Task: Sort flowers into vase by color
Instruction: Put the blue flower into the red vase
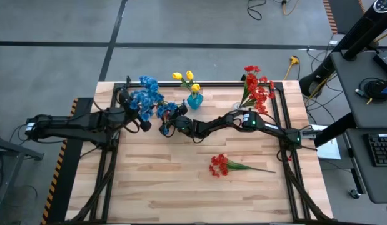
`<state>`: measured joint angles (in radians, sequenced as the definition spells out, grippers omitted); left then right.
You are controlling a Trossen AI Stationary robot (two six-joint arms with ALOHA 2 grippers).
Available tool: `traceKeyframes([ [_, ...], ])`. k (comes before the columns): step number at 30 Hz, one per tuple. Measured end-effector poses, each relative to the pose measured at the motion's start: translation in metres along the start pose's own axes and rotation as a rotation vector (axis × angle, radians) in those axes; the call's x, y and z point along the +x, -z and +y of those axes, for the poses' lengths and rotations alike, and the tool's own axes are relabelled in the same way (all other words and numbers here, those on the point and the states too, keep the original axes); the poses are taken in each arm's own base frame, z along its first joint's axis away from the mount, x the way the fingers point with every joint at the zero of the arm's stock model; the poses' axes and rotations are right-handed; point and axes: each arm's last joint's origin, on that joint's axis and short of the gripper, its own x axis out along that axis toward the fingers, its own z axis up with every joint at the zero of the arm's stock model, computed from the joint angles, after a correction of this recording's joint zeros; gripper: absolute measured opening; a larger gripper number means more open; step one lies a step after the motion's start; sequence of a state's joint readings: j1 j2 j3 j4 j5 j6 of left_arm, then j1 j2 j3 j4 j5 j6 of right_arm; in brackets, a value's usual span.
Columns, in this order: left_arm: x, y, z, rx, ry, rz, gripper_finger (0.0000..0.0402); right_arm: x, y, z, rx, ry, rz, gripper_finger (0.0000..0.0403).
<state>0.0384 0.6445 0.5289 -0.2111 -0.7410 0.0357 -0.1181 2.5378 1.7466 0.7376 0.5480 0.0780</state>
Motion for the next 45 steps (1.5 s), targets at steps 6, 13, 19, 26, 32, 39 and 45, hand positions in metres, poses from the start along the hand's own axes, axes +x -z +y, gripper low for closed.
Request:
traceKeyframes([
  [6, -0.008, 0.000, 0.006, -0.005, 0.003, -0.014, 0.0233, 0.000, 0.000, 0.000, 0.000, 0.000, 0.000, 0.0247],
  [13, -0.014, 0.002, 0.012, -0.007, 0.019, -0.018, 0.0233, 0.000, 0.000, 0.000, 0.000, 0.000, 0.000, 0.0247],
  [19, -0.017, 0.001, 0.013, -0.022, 0.078, -0.034, 0.0230, 0.000, 0.000, 0.000, 0.000, 0.000, 0.000, 0.0247],
  [26, -0.015, 0.001, 0.011, -0.032, 0.076, -0.024, 0.0164, 0.000, 0.000, 0.000, 0.000, -0.001, 0.000, 0.0247],
  [32, -0.012, 0.001, 0.008, -0.037, 0.076, -0.015, 0.0078, 0.000, 0.000, 0.000, -0.001, -0.001, 0.000, 0.0247],
  [39, -0.006, 0.000, 0.002, -0.028, 0.073, -0.012, 0.0009, 0.000, 0.000, 0.000, -0.002, -0.002, 0.000, 0.0247],
  [45, -0.001, 0.000, 0.000, -0.016, 0.045, 0.002, 0.0005, 0.000, 0.000, 0.000, -0.003, -0.002, 0.000, 0.0247],
])
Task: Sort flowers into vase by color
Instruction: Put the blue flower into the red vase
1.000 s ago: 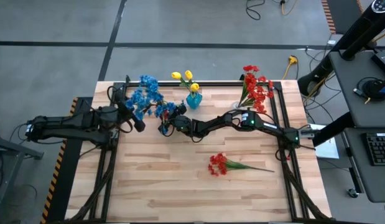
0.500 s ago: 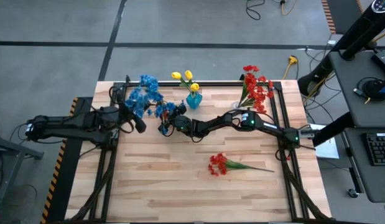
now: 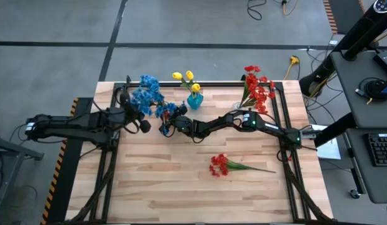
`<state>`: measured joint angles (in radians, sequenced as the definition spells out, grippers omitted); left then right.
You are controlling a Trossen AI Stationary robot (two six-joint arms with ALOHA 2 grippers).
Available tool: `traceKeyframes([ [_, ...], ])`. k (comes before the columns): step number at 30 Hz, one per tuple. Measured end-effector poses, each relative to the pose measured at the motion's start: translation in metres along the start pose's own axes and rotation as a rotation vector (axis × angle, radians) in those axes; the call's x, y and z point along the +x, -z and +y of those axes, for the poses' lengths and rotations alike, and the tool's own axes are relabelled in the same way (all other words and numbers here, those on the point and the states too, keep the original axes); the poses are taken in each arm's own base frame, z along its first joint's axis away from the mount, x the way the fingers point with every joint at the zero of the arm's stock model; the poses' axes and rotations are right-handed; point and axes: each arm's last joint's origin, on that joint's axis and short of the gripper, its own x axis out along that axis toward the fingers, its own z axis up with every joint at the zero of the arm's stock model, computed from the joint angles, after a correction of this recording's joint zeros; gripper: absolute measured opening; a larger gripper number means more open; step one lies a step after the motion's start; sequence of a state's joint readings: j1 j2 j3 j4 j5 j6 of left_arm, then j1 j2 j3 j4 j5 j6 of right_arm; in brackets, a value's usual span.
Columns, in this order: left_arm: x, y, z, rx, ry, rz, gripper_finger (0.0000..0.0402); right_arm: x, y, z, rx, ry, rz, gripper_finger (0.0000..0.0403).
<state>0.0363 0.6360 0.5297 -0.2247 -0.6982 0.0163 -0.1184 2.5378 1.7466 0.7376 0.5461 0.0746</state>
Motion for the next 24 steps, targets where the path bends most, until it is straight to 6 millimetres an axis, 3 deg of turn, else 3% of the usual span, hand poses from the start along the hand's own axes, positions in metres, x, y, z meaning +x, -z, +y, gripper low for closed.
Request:
traceKeyframes([
  [24, 0.018, 0.004, -0.011, 0.039, -0.056, 0.058, 0.0004, -0.001, 0.000, 0.001, -0.008, -0.002, 0.000, 0.0247],
])
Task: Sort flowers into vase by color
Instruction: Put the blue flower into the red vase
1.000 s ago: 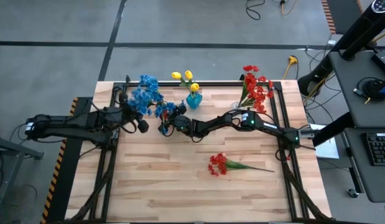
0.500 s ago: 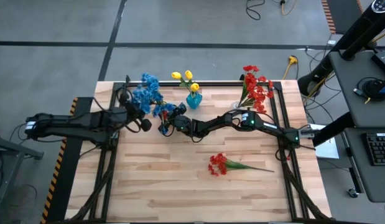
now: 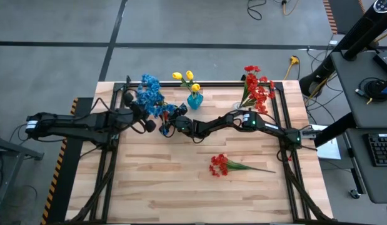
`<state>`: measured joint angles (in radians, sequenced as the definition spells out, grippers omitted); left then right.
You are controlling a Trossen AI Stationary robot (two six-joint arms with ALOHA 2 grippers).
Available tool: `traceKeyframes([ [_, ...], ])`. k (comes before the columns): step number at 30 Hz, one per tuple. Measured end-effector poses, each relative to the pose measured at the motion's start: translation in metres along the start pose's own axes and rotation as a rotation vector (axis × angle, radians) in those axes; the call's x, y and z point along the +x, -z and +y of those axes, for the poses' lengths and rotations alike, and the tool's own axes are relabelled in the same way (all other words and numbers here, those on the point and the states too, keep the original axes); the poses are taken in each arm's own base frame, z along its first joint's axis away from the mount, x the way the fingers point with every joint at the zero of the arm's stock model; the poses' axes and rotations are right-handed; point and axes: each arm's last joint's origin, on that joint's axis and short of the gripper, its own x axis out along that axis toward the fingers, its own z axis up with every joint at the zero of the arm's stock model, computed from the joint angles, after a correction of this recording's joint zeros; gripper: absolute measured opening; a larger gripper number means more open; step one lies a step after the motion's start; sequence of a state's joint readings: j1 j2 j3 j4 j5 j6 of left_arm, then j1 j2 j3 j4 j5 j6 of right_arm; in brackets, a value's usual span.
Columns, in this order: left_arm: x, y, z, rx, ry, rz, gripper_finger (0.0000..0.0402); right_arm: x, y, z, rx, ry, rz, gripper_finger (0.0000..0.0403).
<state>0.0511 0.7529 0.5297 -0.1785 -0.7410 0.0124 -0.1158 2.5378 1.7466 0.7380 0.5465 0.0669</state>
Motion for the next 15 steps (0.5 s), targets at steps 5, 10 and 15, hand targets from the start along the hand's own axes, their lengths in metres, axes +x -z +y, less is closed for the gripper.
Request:
traceKeyframes([
  [5, 0.0035, 0.0015, -0.0020, 0.007, -0.005, 0.016, 0.0004, 0.0000, -0.0002, 0.0000, 0.000, 0.000, 0.000, 0.0247],
  [10, 0.0065, 0.0030, -0.0046, 0.009, -0.006, 0.031, 0.0004, 0.0000, -0.0002, 0.0000, 0.000, 0.000, 0.000, 0.0247],
  [15, 0.0094, 0.0045, -0.0064, 0.006, -0.011, 0.046, 0.0004, 0.0000, -0.0002, 0.0000, 0.000, 0.000, 0.000, 0.0247],
])
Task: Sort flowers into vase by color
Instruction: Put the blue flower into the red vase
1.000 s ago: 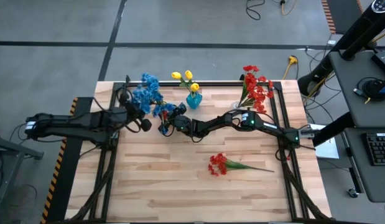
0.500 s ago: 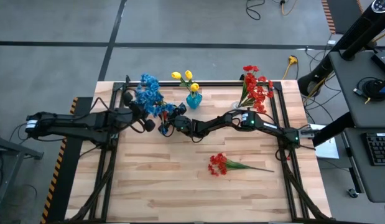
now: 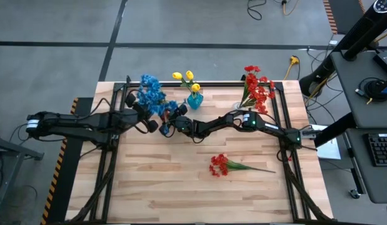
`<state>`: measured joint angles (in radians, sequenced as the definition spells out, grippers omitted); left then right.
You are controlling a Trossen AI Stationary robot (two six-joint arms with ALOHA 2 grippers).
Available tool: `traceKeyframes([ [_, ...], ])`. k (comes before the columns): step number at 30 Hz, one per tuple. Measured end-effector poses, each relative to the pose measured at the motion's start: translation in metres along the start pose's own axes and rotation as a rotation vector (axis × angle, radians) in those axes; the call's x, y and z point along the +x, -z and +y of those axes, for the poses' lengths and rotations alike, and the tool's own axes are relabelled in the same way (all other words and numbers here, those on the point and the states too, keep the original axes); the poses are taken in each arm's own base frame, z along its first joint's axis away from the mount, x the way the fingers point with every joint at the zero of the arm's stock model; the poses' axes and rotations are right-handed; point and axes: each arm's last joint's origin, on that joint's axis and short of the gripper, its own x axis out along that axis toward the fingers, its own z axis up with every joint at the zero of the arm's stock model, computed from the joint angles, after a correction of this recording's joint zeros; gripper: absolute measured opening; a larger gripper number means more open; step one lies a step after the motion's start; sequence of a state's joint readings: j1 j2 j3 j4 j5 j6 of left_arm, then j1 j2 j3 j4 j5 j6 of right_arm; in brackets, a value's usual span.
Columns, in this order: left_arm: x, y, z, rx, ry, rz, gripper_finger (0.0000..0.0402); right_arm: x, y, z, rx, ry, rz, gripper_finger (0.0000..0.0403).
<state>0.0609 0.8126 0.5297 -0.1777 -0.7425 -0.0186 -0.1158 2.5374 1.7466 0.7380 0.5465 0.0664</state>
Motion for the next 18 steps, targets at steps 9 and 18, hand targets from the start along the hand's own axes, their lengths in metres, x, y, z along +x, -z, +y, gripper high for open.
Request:
traceKeyframes([
  [9, 0.0028, 0.0021, -0.0025, -0.016, -0.001, 0.019, 0.0004, 0.0000, 0.0000, 0.0000, -0.001, 0.000, 0.000, 0.0247],
  [18, 0.0061, 0.0079, -0.0054, -0.030, -0.003, 0.041, 0.0004, 0.0000, 0.0000, 0.0000, 0.001, 0.000, 0.000, 0.0247],
])
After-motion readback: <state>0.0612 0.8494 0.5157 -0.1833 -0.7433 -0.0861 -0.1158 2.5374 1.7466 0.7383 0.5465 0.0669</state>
